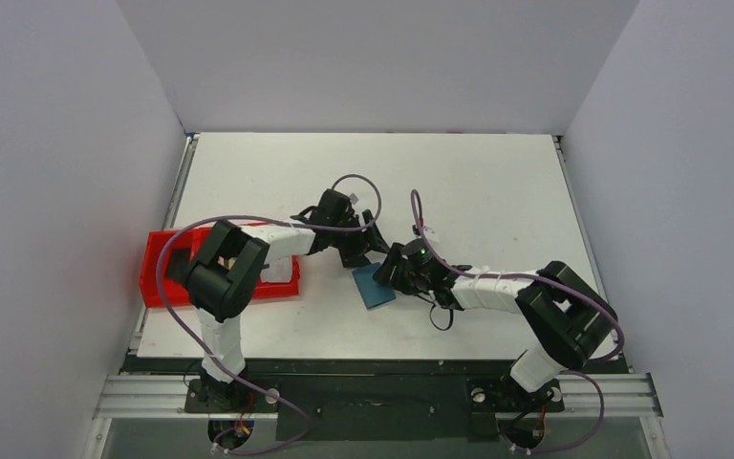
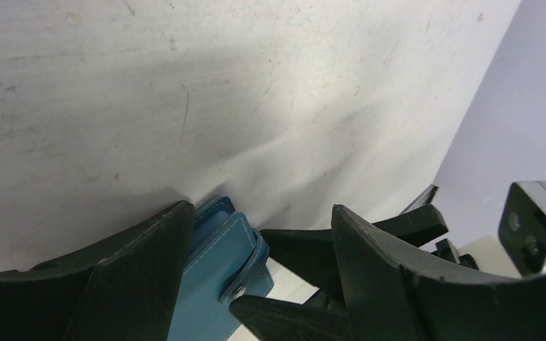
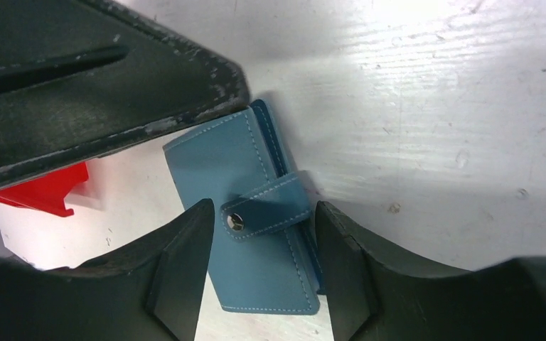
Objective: Take the credit cards out of the card holder
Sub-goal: Move the card holder to the center of the board.
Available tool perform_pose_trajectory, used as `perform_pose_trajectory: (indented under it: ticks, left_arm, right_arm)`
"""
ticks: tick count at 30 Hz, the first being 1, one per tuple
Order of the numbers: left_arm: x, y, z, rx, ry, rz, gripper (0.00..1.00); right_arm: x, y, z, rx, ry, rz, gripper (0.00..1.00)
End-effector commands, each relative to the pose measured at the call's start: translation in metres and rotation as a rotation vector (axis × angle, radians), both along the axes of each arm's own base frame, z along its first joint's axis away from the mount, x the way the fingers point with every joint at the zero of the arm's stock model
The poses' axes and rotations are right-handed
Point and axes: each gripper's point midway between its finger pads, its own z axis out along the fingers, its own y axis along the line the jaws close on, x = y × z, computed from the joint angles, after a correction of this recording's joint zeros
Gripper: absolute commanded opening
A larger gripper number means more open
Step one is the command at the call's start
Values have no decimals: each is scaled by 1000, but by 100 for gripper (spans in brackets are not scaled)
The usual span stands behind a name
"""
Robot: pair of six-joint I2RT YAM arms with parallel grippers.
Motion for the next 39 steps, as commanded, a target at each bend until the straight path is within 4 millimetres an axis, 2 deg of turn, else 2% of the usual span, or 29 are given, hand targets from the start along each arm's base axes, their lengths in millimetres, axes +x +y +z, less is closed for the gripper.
perform_pose_trajectory:
  ticks: [1, 4, 7, 8, 9, 10, 11, 12, 13, 14, 15, 16, 17, 18, 19, 20, 21, 22, 23, 26, 33, 39]
  left_arm:
    - [3, 14, 31, 107, -96, -34, 70]
    - [12, 24, 65, 137, -193, -18, 72]
    - [11, 52, 78, 247, -235, 43, 72]
    - [8, 60, 92, 257, -264, 63, 72]
    - [5, 70, 89, 289, -269, 88, 72]
    - [0, 76, 100, 285, -288, 109, 72]
    - [-5, 87, 103, 309, -302, 137, 72]
    - [-14, 95, 97, 332, -281, 144, 72]
    - [-18, 103, 105, 337, -307, 166, 72]
    - [-24, 113, 97, 371, -300, 176, 72]
    - [-29, 118, 107, 363, -331, 181, 72]
    - [-36, 125, 100, 384, -325, 178, 72]
    - [-40, 129, 106, 383, -347, 179, 72]
    - [-47, 135, 99, 407, -334, 178, 72]
    - [-50, 139, 103, 403, -350, 183, 72]
    - [-56, 145, 96, 426, -336, 184, 72]
    - [-59, 149, 100, 424, -348, 194, 72]
    - [-64, 156, 92, 450, -334, 200, 72]
    - [-66, 158, 96, 444, -349, 209, 72]
    - [-73, 168, 89, 459, -353, 225, 72]
    - [-84, 169, 69, 447, -319, 221, 72]
    - [-90, 166, 55, 415, -289, 225, 72]
  right_arm:
    - [-19, -36, -24, -144, 64, -26, 52]
    - [-18, -43, -13, -195, 50, -17, 52]
    - [-13, -48, 6, -254, -2, 3, 52]
    - [-14, -53, 6, -286, 1, 7, 52]
    - [-12, -49, 16, -295, -26, 29, 52]
    - [-12, -53, 17, -328, -29, 33, 52]
    - [-10, -47, 25, -345, -56, 66, 51]
    - [-11, -50, 26, -392, -60, 74, 50]
    - [-9, -43, 32, -418, -81, 112, 49]
    - [-13, -43, 32, -461, -82, 144, 48]
    - [-10, -38, 35, -471, -88, 158, 45]
    - [-13, -37, 35, -496, -90, 180, 44]
    - [-10, -32, 38, -499, -101, 190, 43]
    - [-12, -30, 39, -516, -108, 210, 43]
    - [-11, -26, 39, -528, -106, 220, 42]
    - [-12, -23, 35, -553, -102, 245, 42]
    - [-10, -18, 39, -562, -106, 253, 41]
    - [-9, -11, 38, -578, -113, 273, 39]
    - [-9, -8, 37, -590, -112, 283, 38]
    - [-10, 2, 31, -624, -105, 311, 36]
    - [-8, 8, 29, -695, -118, 329, 35]
    - [-8, 13, 38, -734, -159, 326, 36]
